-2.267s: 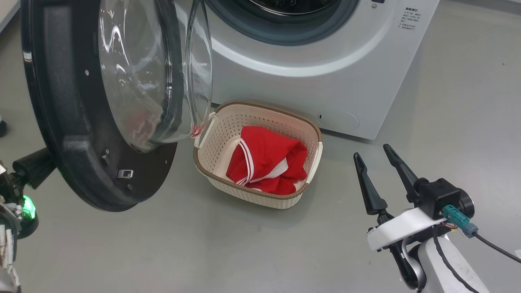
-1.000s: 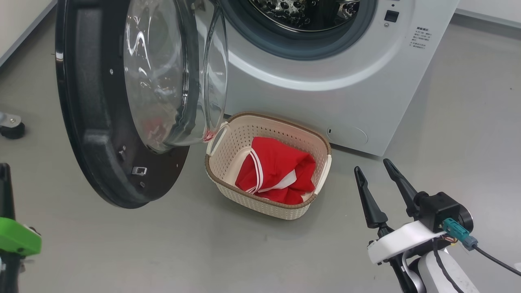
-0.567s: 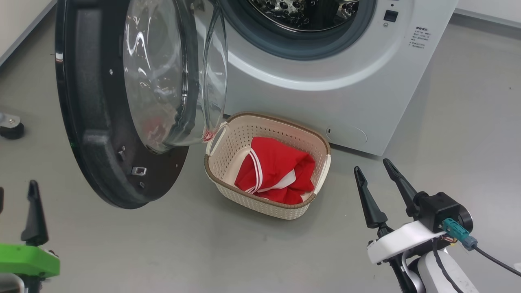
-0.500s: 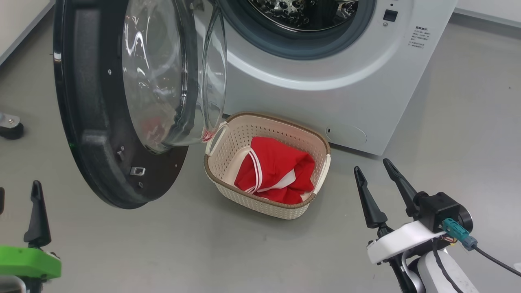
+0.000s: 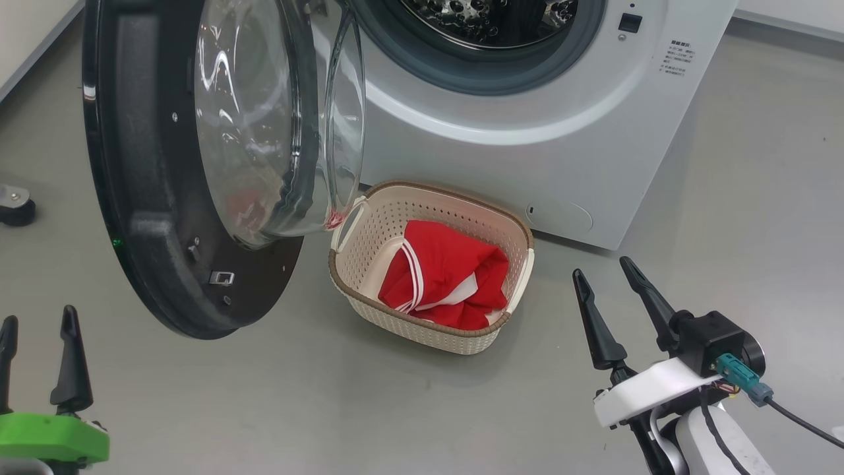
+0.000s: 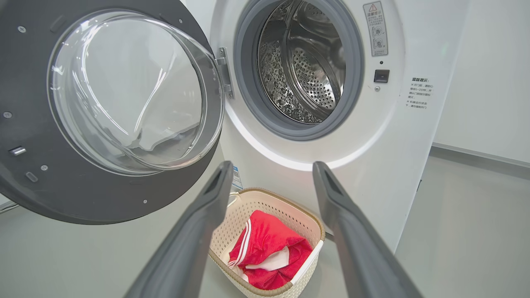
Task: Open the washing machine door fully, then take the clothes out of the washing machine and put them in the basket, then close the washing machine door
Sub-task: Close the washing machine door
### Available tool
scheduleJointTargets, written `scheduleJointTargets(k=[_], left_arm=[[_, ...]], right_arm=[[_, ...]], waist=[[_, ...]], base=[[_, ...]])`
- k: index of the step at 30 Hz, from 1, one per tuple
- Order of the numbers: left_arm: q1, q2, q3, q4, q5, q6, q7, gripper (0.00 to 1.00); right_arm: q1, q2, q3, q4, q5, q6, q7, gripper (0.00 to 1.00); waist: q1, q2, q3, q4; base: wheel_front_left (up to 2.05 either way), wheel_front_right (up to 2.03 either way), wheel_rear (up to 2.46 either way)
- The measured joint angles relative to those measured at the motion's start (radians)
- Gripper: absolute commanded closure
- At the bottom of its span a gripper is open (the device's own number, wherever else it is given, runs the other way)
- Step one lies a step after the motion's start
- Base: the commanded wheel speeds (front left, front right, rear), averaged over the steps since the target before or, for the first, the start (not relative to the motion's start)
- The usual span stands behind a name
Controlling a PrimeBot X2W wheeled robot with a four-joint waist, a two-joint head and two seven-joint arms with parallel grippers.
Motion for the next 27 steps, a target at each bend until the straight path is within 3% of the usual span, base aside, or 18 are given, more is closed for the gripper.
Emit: scheduleJointTargets(k=[27], left_arm=[[-0.002, -0.005, -0.010, 0.042, 0.002, 0.000, -0.030, 0.00]], right_arm=[[0.000, 0.004, 0.000, -0.002, 0.000, 0.000, 0.000, 0.00]], waist=[[0.0000, 0.0000, -0.003, -0.001]], base=[[0.00, 0.00, 0.00]])
